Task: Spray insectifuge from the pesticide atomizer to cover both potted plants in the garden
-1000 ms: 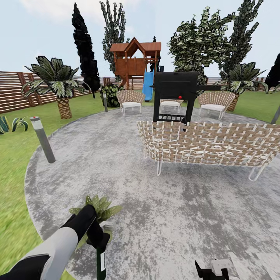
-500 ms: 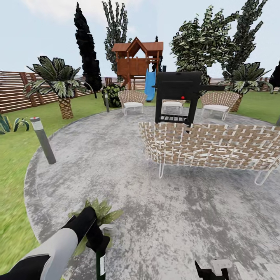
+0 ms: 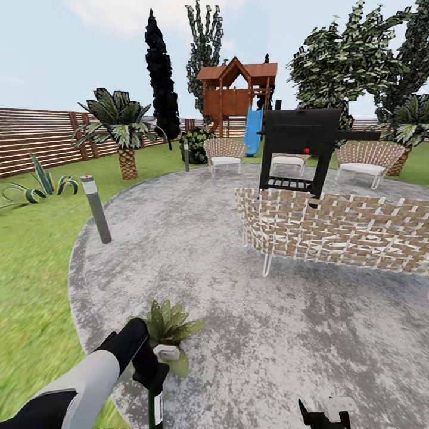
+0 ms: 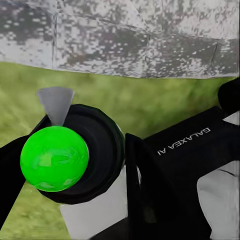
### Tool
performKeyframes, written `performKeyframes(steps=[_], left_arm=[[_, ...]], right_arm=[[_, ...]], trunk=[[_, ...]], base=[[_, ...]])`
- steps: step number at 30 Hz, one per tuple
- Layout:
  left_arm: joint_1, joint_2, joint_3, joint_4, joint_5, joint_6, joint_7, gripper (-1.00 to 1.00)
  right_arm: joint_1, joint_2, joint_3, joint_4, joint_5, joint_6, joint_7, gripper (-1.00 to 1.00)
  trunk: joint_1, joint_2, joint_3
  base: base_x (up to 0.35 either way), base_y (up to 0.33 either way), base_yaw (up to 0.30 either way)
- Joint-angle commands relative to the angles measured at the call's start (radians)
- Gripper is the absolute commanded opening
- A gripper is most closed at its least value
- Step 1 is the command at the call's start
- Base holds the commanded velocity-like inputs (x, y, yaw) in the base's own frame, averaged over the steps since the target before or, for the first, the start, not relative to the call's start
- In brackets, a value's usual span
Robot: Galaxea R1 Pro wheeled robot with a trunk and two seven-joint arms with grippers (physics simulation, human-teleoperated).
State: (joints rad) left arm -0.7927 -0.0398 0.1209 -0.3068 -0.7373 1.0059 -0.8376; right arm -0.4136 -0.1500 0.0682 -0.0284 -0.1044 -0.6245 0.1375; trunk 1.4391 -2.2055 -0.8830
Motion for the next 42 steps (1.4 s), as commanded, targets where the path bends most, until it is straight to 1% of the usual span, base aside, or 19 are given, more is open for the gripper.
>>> performKeyframes(steps=[1, 3, 5, 16, 20, 28, 33, 36, 42], left_arm=[[0.000, -0.001, 0.008, -0.002, -0.004, 0.005, -0.012, -1.00], [0.000, 0.000, 0.004, -0.001, 0.022, 0.004, -0.037, -1.00], [0.000, 0.000, -0.004, -0.001, 0.028, 0.003, -0.047, -1.00], [0.000, 0.000, -0.007, -0.002, 0.025, 0.002, -0.049, -1.00], [0.000, 0.002, -0.009, -0.001, 0.023, 0.001, -0.045, -1.00], [0.002, 0.009, -0.009, 0.003, 0.021, 0.000, -0.041, -1.00], [0.003, 0.010, -0.010, 0.004, 0.022, 0.002, 0.002, -1.00], [0.003, 0.008, -0.010, 0.005, 0.022, 0.002, 0.008, -1.00], [0.003, 0.005, -0.009, 0.005, 0.023, 0.000, 0.015, -1.00]], right_arm=[[-0.001, 0.000, 0.007, 0.001, -0.011, -0.003, 0.005, 1.00], [-0.001, 0.000, 0.007, 0.001, -0.011, -0.003, 0.005, 1.00], [-0.001, 0.000, 0.007, 0.001, -0.011, -0.003, 0.005, 1.00], [-0.001, 0.000, 0.007, 0.001, -0.011, -0.003, 0.005, 1.00], [-0.001, 0.000, 0.007, 0.001, -0.011, -0.003, 0.005, 1.00], [-0.001, 0.000, 0.007, 0.001, -0.011, -0.003, 0.005, 1.00], [-0.001, 0.000, 0.007, 0.001, -0.011, -0.003, 0.005, 1.00], [-0.001, 0.000, 0.007, 0.001, -0.011, -0.003, 0.005, 1.00], [-0.001, 0.000, 0.007, 0.001, -0.011, -0.003, 0.005, 1.00]], trunk=[[0.000, 0.000, -0.001], [0.000, 0.000, -0.001], [0.000, 0.000, -0.001], [0.000, 0.000, -0.001], [0.000, 0.000, -0.001], [0.000, 0.000, -0.001], [0.000, 0.000, -0.001], [0.000, 0.000, -0.001], [0.000, 0.000, -0.001]], base=[[0.000, 0.000, 0.039], [0.000, 0.000, 0.015], [0.000, 0.000, 0.004], [0.003, -0.004, 0.000], [0.057, -0.136, 0.000], [0.005, -0.011, 0.034], [0.007, 0.000, 0.253], [0.105, -0.042, 0.157], [0.208, -0.168, 0.016]])
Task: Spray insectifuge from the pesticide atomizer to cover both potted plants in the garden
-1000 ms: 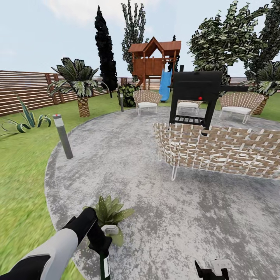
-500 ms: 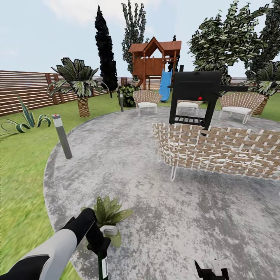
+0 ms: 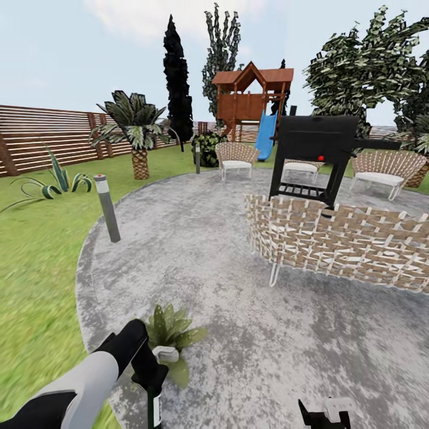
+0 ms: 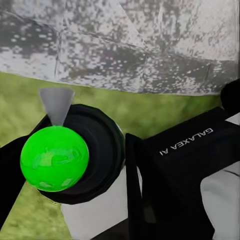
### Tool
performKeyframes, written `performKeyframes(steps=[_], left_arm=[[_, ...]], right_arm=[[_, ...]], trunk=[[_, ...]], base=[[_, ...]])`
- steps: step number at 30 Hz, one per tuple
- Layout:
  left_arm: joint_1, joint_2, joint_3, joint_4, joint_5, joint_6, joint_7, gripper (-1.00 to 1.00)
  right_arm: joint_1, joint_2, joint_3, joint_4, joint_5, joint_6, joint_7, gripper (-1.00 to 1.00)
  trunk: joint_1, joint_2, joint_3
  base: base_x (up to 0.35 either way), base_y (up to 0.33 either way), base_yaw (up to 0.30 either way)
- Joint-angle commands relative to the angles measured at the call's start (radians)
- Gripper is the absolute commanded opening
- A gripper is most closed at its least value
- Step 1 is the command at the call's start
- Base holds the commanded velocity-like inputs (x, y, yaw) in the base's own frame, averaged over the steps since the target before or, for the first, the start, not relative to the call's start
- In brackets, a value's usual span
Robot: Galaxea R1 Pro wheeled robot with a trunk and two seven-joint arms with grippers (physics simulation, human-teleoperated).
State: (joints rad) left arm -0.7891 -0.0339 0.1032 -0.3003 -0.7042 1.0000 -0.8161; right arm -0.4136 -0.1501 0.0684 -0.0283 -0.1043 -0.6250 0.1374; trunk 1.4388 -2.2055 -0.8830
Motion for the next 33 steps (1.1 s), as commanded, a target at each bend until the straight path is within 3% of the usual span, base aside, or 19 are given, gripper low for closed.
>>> performKeyframes(steps=[1, 6, 17, 22, 33], left_arm=[[0.001, -0.002, 0.008, -0.001, -0.010, 0.006, -0.006, -1.00], [0.028, -0.003, 0.009, -0.005, -0.013, 0.005, -0.004, -1.00], [0.031, 0.006, 0.008, -0.005, -0.014, 0.004, -0.004, -1.00], [0.033, 0.005, 0.007, -0.004, -0.012, 0.003, 0.065, -1.00], [0.046, 0.005, 0.009, -0.005, -0.009, 0.002, 0.073, -1.00]], right_arm=[[-0.001, 0.000, 0.007, 0.001, -0.011, -0.002, 0.005, 1.00], [-0.001, 0.000, 0.007, 0.001, -0.011, -0.002, 0.005, 1.00], [-0.001, 0.000, 0.007, 0.001, -0.011, -0.002, 0.005, 1.00], [-0.001, 0.000, 0.007, 0.001, -0.011, -0.002, 0.005, 1.00], [-0.001, 0.000, 0.007, 0.001, -0.011, -0.002, 0.004, 1.00]], trunk=[[0.000, 0.000, -0.001], [0.000, 0.000, -0.001], [0.000, 0.000, -0.001], [0.000, 0.000, -0.001], [0.000, 0.000, -0.001]], base=[[0.131, -0.240, 0.001], [0.027, -0.214, 0.000], [0.001, -0.032, 0.000], [0.000, -0.145, 0.000], [-0.031, -0.004, 0.000]])
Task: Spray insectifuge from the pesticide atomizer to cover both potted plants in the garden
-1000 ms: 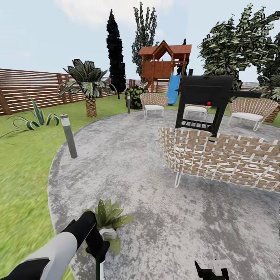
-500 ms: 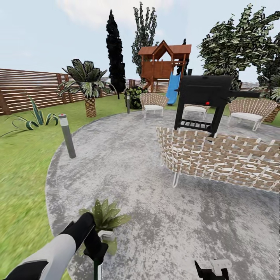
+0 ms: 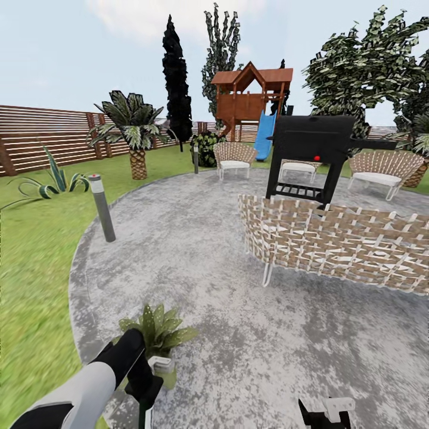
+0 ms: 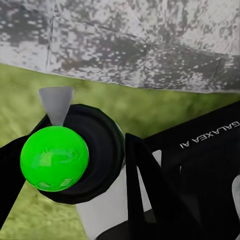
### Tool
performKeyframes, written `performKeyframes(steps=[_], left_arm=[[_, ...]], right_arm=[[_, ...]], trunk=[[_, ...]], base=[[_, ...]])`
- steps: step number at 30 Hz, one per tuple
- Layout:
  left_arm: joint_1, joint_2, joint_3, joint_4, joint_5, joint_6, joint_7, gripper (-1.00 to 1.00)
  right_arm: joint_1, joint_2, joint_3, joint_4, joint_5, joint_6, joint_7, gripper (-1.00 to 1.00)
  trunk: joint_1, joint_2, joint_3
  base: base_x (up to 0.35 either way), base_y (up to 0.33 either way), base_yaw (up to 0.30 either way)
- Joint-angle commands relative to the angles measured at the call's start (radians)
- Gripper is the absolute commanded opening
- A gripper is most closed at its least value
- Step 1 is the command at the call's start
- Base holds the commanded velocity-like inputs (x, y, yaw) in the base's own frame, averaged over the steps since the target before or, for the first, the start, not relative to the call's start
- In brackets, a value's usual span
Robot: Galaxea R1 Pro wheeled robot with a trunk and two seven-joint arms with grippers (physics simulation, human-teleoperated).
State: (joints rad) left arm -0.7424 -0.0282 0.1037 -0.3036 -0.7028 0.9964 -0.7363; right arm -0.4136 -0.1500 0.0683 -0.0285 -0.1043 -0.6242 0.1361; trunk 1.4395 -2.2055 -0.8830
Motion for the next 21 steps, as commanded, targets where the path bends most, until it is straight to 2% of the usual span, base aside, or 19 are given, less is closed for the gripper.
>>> performKeyframes(steps=[1, 8, 21], left_arm=[[0.000, -0.001, 0.008, -0.002, -0.010, 0.005, -0.006, -1.00], [0.001, 0.004, 0.018, -0.002, -0.009, 0.002, -0.006, -1.00], [0.001, 0.002, 0.014, -0.003, -0.008, 0.001, -0.005, -1.00]], right_arm=[[0.000, 0.000, 0.007, 0.001, -0.011, -0.003, 0.005, 1.00], [-0.001, 0.000, 0.007, 0.001, -0.011, -0.003, 0.005, 1.00], [-0.001, 0.000, 0.007, 0.001, -0.011, -0.003, 0.005, 1.00]], trunk=[[-0.001, 0.000, -0.001], [-0.001, 0.000, -0.001], [-0.001, 0.000, -0.001]], base=[[-0.241, 0.000, 0.000], [-0.031, 0.000, 0.019], [0.000, 0.000, 0.268]])
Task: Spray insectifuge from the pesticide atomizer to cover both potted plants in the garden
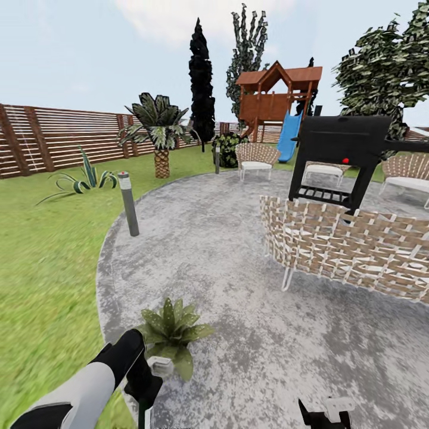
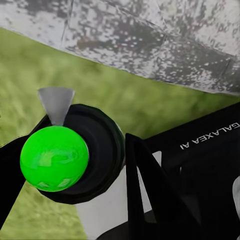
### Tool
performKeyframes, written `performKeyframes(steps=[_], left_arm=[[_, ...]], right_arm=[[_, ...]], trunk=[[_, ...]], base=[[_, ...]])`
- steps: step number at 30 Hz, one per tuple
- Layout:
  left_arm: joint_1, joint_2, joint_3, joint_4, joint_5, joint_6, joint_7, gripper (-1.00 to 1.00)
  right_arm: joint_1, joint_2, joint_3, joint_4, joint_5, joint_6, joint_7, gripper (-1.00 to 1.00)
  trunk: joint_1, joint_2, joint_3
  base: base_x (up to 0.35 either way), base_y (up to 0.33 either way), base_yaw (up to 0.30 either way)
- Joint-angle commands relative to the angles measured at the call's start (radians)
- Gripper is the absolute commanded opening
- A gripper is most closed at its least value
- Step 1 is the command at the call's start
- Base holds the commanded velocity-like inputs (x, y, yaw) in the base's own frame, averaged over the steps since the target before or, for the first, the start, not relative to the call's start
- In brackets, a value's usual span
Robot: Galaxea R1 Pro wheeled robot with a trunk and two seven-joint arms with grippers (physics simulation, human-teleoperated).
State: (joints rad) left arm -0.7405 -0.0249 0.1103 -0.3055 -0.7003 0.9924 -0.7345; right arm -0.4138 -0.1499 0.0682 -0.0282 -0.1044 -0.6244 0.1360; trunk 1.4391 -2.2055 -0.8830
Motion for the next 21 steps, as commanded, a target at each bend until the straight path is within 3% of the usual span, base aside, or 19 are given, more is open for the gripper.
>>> performKeyframes(steps=[1, 7, 15, 21], left_arm=[[0.000, -0.001, 0.008, -0.001, -0.010, 0.005, -0.007, -1.00], [0.000, -0.001, 0.006, -0.001, -0.014, 0.005, -0.006, -1.00], [0.000, 0.005, 0.011, -0.018, -0.016, -0.005, -0.006, -1.00], [0.000, 0.013, 0.010, -0.021, -0.015, -0.201, -0.008, -1.00]], right_arm=[[0.000, 0.000, 0.007, 0.001, -0.011, -0.003, 0.005, 1.00], [0.000, 0.000, 0.007, 0.001, -0.011, -0.003, 0.005, 1.00], [0.000, 0.000, 0.007, 0.001, -0.011, -0.003, 0.005, 1.00], [0.000, 0.000, 0.007, 0.000, -0.010, -0.003, 0.006, 1.00]], trunk=[[0.000, 0.000, -0.001], [0.000, 0.000, -0.001], [0.000, 0.000, -0.001], [0.000, 0.000, -0.001]], base=[[0.000, 0.000, 0.279], [-0.191, 0.000, 0.251], [-0.319, 0.080, 0.017], [-0.207, 0.252, 0.000]])
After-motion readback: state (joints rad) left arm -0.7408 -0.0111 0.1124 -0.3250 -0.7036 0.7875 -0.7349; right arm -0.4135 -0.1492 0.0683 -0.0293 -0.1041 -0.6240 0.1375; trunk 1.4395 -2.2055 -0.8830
